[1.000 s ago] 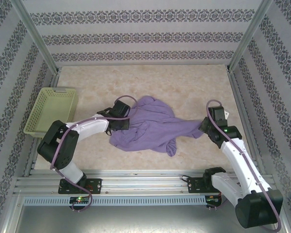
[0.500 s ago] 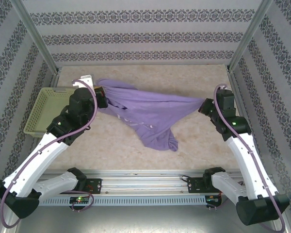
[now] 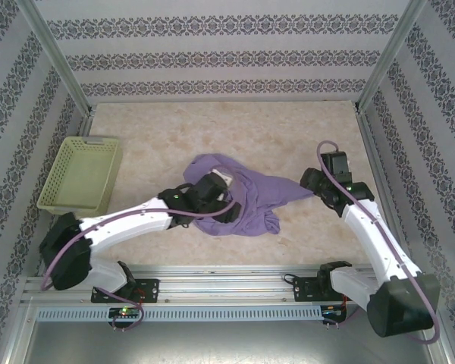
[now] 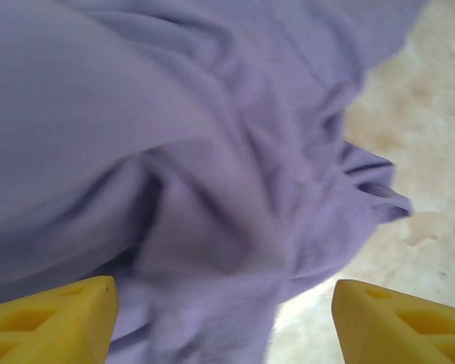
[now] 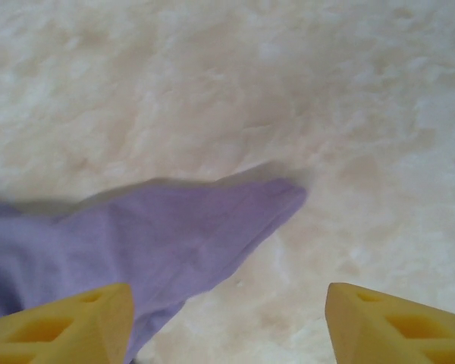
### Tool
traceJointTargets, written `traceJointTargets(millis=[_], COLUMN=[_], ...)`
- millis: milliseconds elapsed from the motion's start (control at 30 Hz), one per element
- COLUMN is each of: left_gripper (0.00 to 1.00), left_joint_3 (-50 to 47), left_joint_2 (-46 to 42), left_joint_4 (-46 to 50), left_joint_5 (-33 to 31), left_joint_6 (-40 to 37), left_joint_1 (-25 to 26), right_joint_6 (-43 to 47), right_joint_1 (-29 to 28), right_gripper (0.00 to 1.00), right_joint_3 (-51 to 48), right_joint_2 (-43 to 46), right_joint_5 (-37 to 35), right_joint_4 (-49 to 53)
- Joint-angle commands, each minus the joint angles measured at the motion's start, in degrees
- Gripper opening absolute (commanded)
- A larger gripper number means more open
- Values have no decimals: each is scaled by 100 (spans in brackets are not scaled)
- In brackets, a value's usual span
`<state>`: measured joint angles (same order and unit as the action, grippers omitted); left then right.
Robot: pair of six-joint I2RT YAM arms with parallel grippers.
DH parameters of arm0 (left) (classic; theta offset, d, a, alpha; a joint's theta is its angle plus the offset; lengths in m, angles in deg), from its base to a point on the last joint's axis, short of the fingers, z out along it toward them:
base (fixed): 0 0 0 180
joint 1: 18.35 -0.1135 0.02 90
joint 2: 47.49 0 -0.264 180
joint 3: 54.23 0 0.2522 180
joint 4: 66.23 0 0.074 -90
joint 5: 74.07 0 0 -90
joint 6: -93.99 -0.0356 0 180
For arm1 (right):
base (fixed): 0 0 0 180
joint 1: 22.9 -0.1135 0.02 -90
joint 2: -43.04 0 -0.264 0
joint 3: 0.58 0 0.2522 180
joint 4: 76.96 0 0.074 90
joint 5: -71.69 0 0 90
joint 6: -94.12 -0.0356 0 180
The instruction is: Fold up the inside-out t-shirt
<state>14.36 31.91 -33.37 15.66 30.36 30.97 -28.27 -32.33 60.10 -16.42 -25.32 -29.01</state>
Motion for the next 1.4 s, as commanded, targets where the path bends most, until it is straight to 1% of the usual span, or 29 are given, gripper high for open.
traceJointTargets(millis=[0,67,167,233,300,367,500,567,600,633,667,700,767,833,900,933,1000,1100,1200,1267,1367], left_gripper=[74,73,72,72,69,67,67,67,64,60,55,50,35,20,7,0,0,0,0,0,0], left_joint_3=[-310,-482,-605,-721,-812,-936,-992,-923,-862,-753,-621,-487,-216,-9,233,331,458,498,489,430,262], left_joint_2=[-789,-896,-848,-739,-594,-507,-149,160,348,543,728,876,1095,1202,1282,1302,1270,941,252,-366,-1354], left_joint_4=[-90,-34,38,4,-39,-193,-363,-501,-589,-633,-663,-671,-653,-691,-632,-603,-584,-522,-283,-160,-17], left_joint_5=[-99,-13,-8,43,173,276,431,508,540,599,642,640,594,555,520,528,536,454,56,-205,-577], left_joint_6=[361,358,238,259,360,412,431,389,379,357,322,304,255,217,157,127,80,25,-177,-339,-413], left_joint_1=[-747,-1070,-1172,-1211,-1299,-1328,-1357,-1388,-1406,-1428,-1450,-1452,-1460,-1460,-1460,-1456,-1463,-1389,-1181,-1043,-1021], right_joint_6=[-283,-550,-840,-948,-1011,-1108,-1367,-1394,-1354,-1316,-1281,-1259,-1199,-1080,-891,-812,-635,-335,94,429,885], right_joint_1=[-796,-1509,-2574,-3212,-3650,-3957,-4088,-4091,-4092,-4093,-4086,-4093,-4093,-4074,-4015,-3974,-3864,-3656,-3458,-3425,-3440], right_gripper=[71,72,75,77,78,78,77,72,66,57,46,36,18,8,2,0,0,0,0,0,0], right_joint_3=[-265,-445,-619,-604,-467,-218,200,352,407,459,512,541,503,326,167,110,-7,-166,-268,-251,-64], right_joint_2=[334,398,159,-269,-824,-1505,-2475,-2851,-2998,-3071,-3097,-3062,-2795,-2417,-2043,-1877,-1586,-1161,-765,-517,-274], right_joint_5=[187,202,162,85,91,122,53,-103,-130,-152,-226,-344,-699,-903,-946,-1002,-1040,-1100,-1128,-1188,-1146], right_joint_4=[-228,-575,-1222,-1638,-1927,-2058,-2028,-1938,-1926,-1878,-1760,-1620,-1295,-1189,-1107,-994,-836,-594,-404,-307,-300])
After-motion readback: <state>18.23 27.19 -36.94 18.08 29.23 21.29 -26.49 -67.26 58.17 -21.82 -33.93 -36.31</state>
